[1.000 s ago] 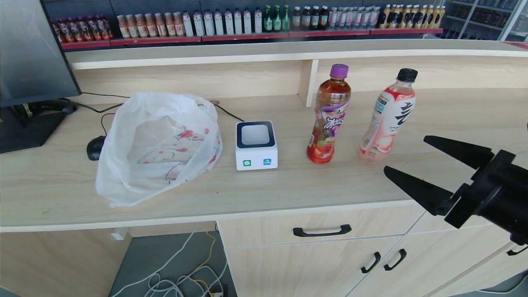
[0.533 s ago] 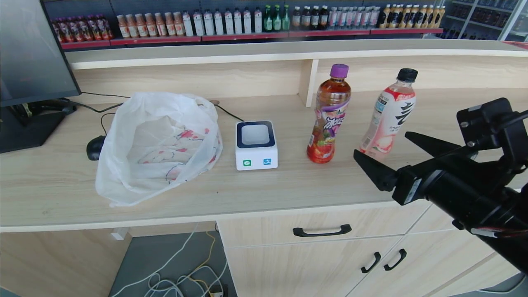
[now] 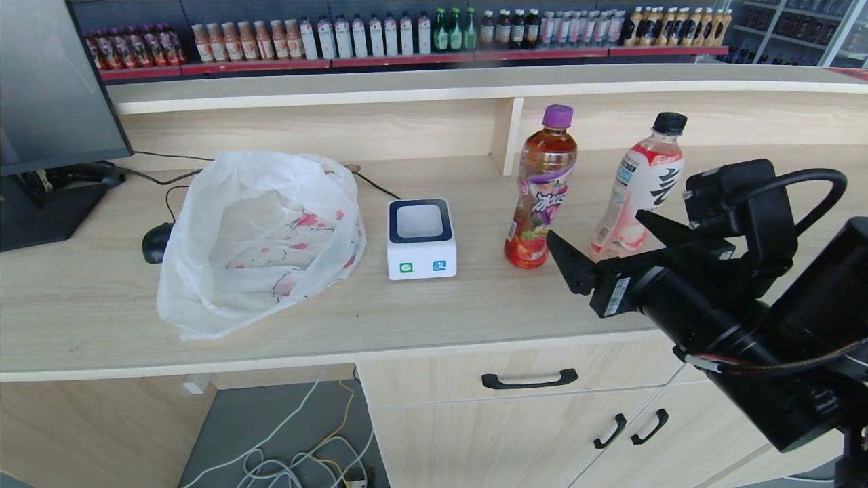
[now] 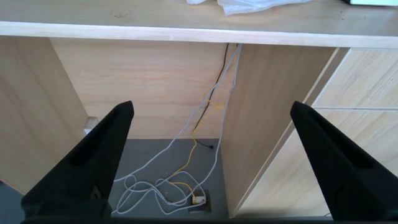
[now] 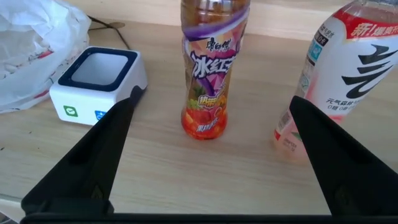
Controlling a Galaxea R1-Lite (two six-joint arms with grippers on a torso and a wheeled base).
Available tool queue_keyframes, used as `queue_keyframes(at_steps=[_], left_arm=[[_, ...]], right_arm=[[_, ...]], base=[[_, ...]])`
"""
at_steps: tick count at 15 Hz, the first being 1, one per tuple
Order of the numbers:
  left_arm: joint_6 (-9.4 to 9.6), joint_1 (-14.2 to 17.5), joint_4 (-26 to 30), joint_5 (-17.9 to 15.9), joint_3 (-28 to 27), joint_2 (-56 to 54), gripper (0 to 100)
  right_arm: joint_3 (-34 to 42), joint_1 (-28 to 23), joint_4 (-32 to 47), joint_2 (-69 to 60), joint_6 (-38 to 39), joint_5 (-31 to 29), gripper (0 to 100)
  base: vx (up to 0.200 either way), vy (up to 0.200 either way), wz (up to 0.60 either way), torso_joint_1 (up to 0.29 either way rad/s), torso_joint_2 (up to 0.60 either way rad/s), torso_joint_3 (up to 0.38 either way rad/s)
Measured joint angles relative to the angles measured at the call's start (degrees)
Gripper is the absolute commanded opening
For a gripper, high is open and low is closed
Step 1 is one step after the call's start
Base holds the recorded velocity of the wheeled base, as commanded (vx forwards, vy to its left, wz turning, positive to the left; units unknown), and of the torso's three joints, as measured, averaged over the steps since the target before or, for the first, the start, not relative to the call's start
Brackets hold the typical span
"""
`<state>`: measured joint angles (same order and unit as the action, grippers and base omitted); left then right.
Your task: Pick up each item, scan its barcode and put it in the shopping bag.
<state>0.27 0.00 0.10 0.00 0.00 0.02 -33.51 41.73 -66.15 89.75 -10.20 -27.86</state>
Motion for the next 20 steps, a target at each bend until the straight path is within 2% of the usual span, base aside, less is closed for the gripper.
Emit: queue_keyframes(at_steps=[4,7,20], left_arm=[[0.0,0.0,0.0,0.0,0.0,0.0,100],[0.0,0.0,0.0,0.0,0.0,0.0,100],[-0.02,0.0,0.0,0.0,0.0,0.0,100]], right_arm=[[-1.62,-0.17,-0.11,3.06,0.33,0.09,100],[-6.07,-0.44,-0.55,6.95,0.73,0.18,100],[-14.34,-4.99,-1.38,15.54,3.34,0.33,100]], base=[[0.0,0.0,0.0,0.0,0.0,0.0],[0.0,0.0,0.0,0.0,0.0,0.0],[0.0,0.0,0.0,0.0,0.0,0.0]])
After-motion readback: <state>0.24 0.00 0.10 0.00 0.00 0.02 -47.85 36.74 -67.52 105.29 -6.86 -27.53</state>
